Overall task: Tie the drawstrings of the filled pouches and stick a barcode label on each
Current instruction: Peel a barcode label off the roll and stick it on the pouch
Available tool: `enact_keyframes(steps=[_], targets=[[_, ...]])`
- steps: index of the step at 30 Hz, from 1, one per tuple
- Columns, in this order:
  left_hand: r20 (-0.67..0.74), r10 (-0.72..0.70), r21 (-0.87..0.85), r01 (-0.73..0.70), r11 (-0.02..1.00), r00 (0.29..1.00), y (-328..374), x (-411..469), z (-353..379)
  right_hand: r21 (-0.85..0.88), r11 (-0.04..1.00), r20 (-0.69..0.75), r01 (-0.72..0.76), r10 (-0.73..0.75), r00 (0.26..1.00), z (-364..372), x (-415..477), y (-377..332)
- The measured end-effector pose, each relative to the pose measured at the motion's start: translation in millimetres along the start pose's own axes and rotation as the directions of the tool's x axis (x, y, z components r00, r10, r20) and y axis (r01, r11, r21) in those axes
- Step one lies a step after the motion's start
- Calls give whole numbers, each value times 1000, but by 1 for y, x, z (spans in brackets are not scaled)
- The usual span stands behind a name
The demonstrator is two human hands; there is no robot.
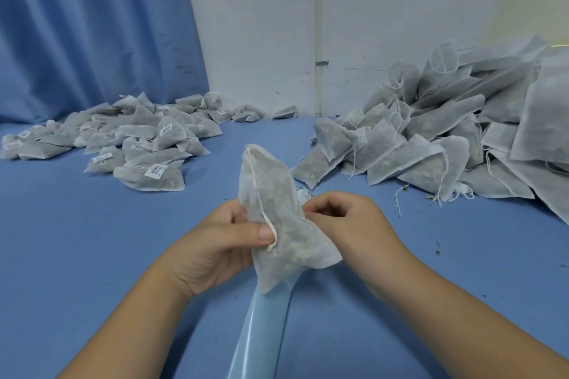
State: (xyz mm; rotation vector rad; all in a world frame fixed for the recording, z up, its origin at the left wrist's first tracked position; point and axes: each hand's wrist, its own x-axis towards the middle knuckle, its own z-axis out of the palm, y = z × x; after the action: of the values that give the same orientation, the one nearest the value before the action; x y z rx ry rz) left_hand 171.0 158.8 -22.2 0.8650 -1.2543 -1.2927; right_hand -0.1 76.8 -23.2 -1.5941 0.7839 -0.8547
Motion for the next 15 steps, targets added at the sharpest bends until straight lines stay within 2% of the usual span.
enact_keyframes(steps=[8,15], targets=[[102,-25,-8,26,1000,994,5,-2,4,147,982,80,-120,109,991,-3,1,0],[5,-22,17,22,1000,1000,1,-2,1,156,975,46,-161,155,987,-9,6,1]])
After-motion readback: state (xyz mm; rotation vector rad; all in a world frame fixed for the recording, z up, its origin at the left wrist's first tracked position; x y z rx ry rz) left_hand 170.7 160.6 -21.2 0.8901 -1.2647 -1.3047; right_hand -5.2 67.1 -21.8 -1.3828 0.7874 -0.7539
